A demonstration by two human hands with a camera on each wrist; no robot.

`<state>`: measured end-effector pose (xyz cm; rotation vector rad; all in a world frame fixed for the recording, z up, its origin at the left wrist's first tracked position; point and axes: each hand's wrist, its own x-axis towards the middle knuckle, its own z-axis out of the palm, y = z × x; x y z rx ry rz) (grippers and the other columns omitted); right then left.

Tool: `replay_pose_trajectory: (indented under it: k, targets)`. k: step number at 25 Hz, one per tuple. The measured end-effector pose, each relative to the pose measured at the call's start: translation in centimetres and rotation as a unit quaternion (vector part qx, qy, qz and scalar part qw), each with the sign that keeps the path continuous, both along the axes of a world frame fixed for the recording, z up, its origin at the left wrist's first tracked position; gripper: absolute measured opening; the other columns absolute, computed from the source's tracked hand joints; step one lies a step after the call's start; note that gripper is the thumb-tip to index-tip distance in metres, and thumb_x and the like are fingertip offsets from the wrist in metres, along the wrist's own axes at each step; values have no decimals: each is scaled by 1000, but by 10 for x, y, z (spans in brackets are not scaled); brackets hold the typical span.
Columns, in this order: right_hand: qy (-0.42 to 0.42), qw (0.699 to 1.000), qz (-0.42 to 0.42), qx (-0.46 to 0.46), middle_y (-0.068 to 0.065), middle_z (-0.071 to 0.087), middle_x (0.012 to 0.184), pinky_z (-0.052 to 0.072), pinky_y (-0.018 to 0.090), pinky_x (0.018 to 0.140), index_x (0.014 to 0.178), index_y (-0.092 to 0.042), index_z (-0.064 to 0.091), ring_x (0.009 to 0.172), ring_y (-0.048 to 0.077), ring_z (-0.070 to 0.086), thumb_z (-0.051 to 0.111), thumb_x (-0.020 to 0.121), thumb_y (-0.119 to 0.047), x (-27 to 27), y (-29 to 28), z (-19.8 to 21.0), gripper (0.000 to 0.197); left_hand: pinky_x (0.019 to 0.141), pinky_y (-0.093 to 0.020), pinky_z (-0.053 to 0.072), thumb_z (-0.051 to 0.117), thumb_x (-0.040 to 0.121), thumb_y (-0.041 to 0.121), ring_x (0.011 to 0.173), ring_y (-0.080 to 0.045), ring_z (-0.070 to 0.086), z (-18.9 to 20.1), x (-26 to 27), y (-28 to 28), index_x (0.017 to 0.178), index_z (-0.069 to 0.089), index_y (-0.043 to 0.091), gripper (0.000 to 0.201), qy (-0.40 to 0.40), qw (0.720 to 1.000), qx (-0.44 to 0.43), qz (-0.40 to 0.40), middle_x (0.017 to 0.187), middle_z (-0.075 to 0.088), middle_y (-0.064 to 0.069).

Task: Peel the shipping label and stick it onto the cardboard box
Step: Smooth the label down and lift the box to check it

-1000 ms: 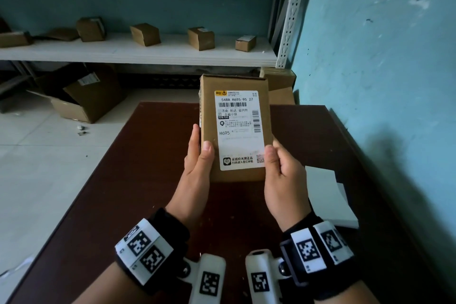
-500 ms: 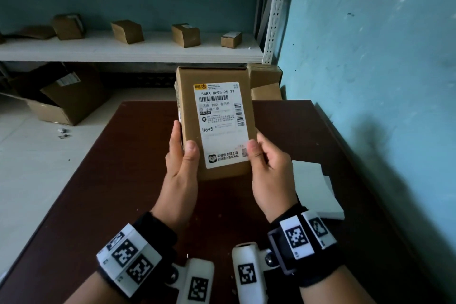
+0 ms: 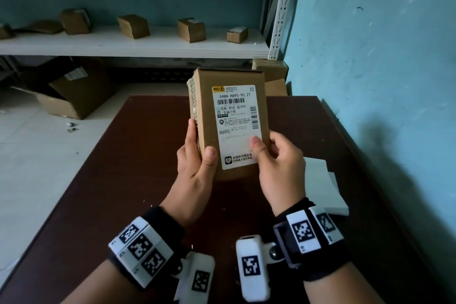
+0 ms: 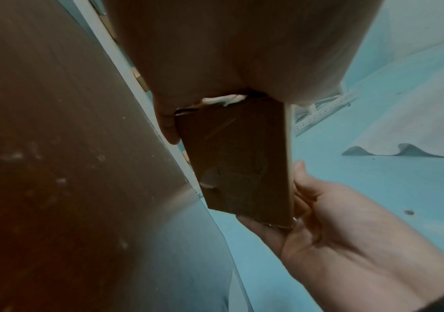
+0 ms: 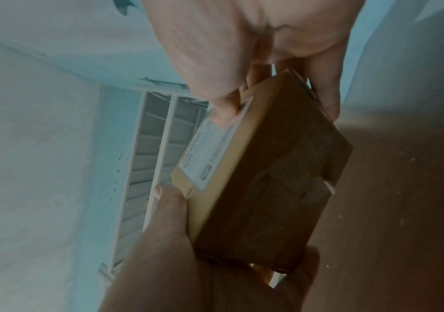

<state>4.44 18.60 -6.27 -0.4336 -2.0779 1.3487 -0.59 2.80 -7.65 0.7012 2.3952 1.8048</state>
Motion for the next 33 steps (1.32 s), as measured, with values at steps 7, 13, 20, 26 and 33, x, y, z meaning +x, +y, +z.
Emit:
replay_pose_trajectory:
  k: [7, 13, 20, 26, 33]
  targets:
    - [-10, 999, 21, -37, -15, 70, 101, 57, 19, 67, 112, -34, 62, 88, -3, 67, 61, 80, -68, 4, 3, 15, 47, 111, -20, 14, 39, 78, 83, 132, 24, 4, 2, 0, -4, 153, -8, 45, 96, 16, 999, -35, -38, 147, 17, 27]
    - [3, 1000, -13, -15, -22, 65, 102, 56, 14, 69, 119, -28, 57, 89, -13, 62, 73, 67, -65, 6, 1, 18, 66, 108, -16, 17, 55, 71, 80, 134, 23, 3, -2, 5, -1, 155, -11, 37, 116, 41, 996, -56, -55, 146, 14, 23]
    - [29, 993, -29, -115, -13, 77, 93, 61, 35, 79, 98, -33, 75, 90, 3, 72, 56, 95, -47, 2, 19, 15, 24, 117, -36, 26, 54, 69, 84, 140, 10, 13, 2, -1, -9, 152, -4, 48, 107, 2, 997, -36, -69, 147, 18, 32]
    - [62, 984, 19, -165, -9, 69, 107, 60, 23, 76, 123, -23, 50, 94, 0, 70, 81, 50, -63, 6, 9, 30, 89, 112, -46, 40, 44, 64, 93, 140, -17, 25, -1, 13, -1, 137, -17, 67, 99, 91, 980, -167, -67, 144, 14, 16]
    - [88, 969, -82, -216, -6, 78, 84, 56, 26, 69, 96, -24, 74, 81, 7, 74, 73, 85, -39, 5, 31, 22, 18, 110, -42, 44, 59, 68, 80, 137, -11, 33, -3, 8, -8, 147, -5, 54, 105, 60, 985, -138, -79, 145, 18, 19]
